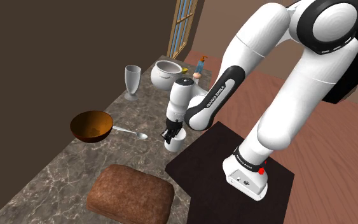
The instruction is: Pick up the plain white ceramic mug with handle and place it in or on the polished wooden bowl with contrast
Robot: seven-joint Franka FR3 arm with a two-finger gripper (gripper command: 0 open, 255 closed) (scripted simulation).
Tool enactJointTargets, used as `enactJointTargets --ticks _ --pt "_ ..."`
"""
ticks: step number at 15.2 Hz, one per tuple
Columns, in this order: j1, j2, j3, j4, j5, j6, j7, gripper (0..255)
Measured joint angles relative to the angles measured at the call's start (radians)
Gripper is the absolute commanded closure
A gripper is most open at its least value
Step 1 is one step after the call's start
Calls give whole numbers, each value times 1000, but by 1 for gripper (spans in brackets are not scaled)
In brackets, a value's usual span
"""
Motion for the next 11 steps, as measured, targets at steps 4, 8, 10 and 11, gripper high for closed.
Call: enactJointTargets --ticks 4,8,10,11 --pt "-2 -64 21 -3 77 -57 -54 255" --pt "11 -143 27 -8 148 -125 -102 255" --pt "19 -185 24 -7 177 -166 -124 255" --pt "24 -206 23 -8 190 -187 -131 255"
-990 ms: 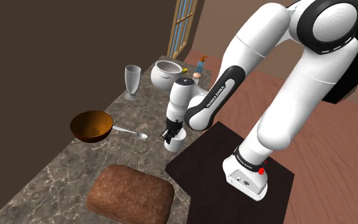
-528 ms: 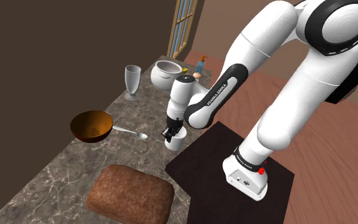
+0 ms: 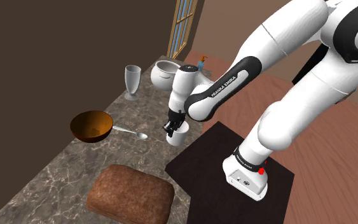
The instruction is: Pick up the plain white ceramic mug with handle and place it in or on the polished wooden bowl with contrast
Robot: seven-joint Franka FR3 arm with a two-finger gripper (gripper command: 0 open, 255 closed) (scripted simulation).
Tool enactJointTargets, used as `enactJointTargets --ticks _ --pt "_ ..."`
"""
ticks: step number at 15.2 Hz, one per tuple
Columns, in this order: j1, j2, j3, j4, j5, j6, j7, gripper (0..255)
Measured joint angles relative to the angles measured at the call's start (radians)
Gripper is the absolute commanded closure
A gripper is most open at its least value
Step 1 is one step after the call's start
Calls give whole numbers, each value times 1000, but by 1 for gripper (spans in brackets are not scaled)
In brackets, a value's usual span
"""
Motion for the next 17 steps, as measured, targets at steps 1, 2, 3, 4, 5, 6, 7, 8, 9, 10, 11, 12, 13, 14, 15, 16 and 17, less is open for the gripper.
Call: enactJointTargets --ticks 1,2,3,4,5,6,7,8,9,10,11,12,13,14,15,16,17 --pt "2 -16 -3 0 8 -16 -8 255" --pt "5 -31 -5 5 14 -35 -12 255" --pt "8 -48 -8 5 21 -53 -18 255" --pt "11 -71 -12 6 30 -75 -26 255" --pt "16 -92 -15 6 38 -96 -32 255" --pt "18 -106 -17 9 42 -113 -34 255" --pt "20 -120 -19 16 45 -133 -36 255" --pt "23 -136 -21 21 48 -154 -38 255" --pt "27 -157 -24 23 54 -176 -41 255" --pt "29 -177 -28 24 58 -197 -45 255" --pt "31 -190 -30 30 60 -216 -47 255" --pt "31 -202 -34 33 60 -232 -51 255" --pt "33 -216 -36 37 62 -250 -52 255" --pt "36 -231 -38 41 65 -268 -52 255" --pt "36 -240 -40 45 65 -282 -53 255" --pt "38 -253 -43 50 66 -300 -54 255" --pt "37 -266 -47 58 65 -320 -58 255"
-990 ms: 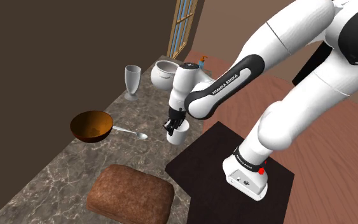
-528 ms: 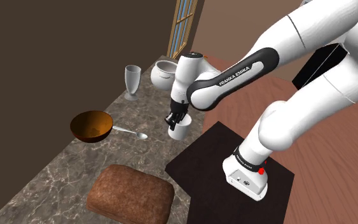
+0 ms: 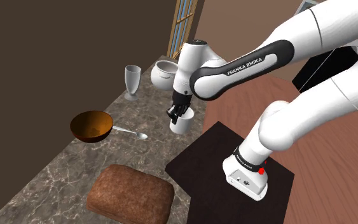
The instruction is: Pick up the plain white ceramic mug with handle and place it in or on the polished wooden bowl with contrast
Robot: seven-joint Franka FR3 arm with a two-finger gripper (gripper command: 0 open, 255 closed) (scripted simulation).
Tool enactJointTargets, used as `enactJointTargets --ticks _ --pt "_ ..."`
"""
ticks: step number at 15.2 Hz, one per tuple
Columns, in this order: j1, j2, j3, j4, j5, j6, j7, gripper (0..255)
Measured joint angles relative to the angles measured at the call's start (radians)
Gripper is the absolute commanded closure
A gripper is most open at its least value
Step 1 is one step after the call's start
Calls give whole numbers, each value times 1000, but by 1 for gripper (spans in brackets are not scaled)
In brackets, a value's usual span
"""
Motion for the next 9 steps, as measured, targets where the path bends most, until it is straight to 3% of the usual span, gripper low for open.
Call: enactJointTargets --ticks 5,9 --pt "4 -55 -12 31 1 -86 -3 255" --pt "-10 51 21 140 -26 -87 44 255"
